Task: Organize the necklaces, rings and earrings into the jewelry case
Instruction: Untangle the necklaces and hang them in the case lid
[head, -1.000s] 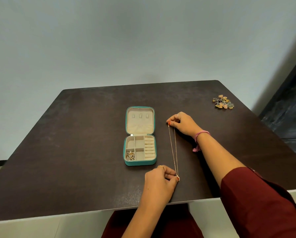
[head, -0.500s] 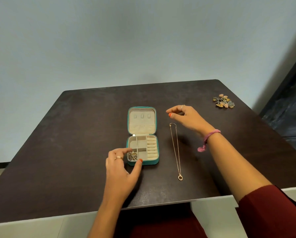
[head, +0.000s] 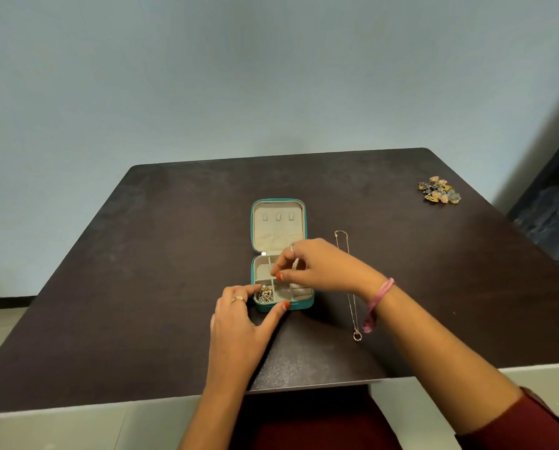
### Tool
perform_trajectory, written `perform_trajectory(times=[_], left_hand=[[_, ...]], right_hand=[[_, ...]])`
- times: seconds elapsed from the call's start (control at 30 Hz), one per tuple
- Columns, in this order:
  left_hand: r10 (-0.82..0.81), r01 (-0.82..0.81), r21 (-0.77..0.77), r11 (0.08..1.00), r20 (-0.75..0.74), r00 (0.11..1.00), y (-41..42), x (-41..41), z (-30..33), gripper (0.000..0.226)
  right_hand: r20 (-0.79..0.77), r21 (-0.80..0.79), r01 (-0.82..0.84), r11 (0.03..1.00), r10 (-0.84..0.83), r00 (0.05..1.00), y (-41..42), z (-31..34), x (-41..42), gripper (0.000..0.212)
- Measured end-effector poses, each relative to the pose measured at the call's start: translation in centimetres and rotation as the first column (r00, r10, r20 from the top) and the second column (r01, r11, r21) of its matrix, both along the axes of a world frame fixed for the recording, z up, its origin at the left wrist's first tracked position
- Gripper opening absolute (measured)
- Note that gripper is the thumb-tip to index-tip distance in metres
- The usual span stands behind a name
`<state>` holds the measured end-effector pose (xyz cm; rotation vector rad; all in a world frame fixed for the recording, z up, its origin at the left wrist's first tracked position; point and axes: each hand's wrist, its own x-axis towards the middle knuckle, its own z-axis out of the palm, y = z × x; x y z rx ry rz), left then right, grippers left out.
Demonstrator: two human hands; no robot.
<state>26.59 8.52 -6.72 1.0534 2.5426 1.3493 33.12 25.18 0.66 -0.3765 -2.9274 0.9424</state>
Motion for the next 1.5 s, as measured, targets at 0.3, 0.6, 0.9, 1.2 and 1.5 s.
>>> perform_trajectory(times=[0.3, 0.6, 0.9, 1.2, 1.5], left_hand=[[-0.01, 0.007, 0.059, 0.998, 0.051, 0.999, -0.3, -0.4, -0.4, 0.046], [-0.008, 0.002, 0.065, 0.998, 0.091, 0.996, -0.3, -0.6, -0.6, 0.052], [-0.013, 0.006, 0.079, 0.997, 0.089, 0.996, -0.3, -0.7, -0.6, 0.046], [-0.005, -0.003, 0.071, 0.997, 0.113, 0.994, -0.4, -0.7, -0.6, 0.05], [-0.008, 0.001, 0.062, 0.998, 0.109, 0.994, -0.5, -0.7, -0.6, 0.053]], right_hand=[[0.139, 0.357, -0.039, 0.933, -0.012, 0.99, -2.7, -0.6, -2.0, 0.021], [0.12, 0.465, -0.109, 0.879, 0.059, 0.991, -3.5, -0.1, -2.8, 0.013], [0.232, 0.456, -0.29, 0.842, 0.202, 0.952, -3.5, -0.2, -3.1, 0.019], [0.332, 0.38, -0.43, 0.819, 0.314, 0.89, -2.5, 0.5, -3.1, 0.019], [0.206, 0.255, -0.321, 0.912, 0.273, 0.94, -1.9, -0.1, -2.5, 0.016]])
